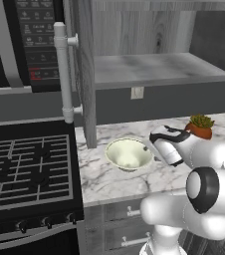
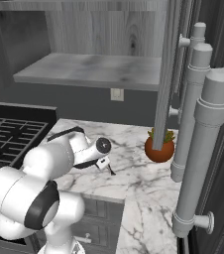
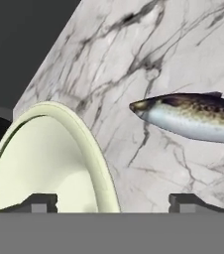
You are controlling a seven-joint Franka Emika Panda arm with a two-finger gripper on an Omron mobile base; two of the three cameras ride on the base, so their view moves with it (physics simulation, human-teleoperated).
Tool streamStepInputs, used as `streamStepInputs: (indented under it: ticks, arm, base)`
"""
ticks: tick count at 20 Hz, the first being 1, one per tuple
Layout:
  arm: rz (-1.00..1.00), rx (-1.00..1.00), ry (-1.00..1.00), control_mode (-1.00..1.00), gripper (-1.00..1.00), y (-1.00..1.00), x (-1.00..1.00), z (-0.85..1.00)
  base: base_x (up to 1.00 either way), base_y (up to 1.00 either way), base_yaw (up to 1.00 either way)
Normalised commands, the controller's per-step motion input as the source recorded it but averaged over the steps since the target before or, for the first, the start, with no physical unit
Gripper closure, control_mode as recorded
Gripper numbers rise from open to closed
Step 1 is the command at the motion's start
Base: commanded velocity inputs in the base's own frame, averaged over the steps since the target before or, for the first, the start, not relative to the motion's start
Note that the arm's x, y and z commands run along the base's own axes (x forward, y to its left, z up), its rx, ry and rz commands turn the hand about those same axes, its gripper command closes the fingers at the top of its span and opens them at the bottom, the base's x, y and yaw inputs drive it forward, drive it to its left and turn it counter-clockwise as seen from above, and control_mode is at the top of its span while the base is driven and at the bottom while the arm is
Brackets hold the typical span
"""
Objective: Retrieve the bowl from the cabinet, then place the raw meat into the bowl to avoid contamination.
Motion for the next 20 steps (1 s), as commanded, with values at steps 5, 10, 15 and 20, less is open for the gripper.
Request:
streamStepInputs:
  ticks: [5,10,15,20]
  arm:
    - [0.00,0.00,0.00,-1.00,-1.00,0.00,0.00,0.30]
    - [0.00,-0.02,0.00,-1.00,-1.00,0.00,0.00,0.31]
    - [0.00,-0.06,0.00,-1.00,-1.00,-0.15,-0.14,0.21]
    - [0.00,-0.08,0.00,-1.00,-1.00,-0.25,-0.19,0.17]
  base:
    - [0.00,0.00,0.00]
    - [0.00,0.00,0.00]
    - [0.00,0.00,0.00]
    - [0.00,0.00,0.00]
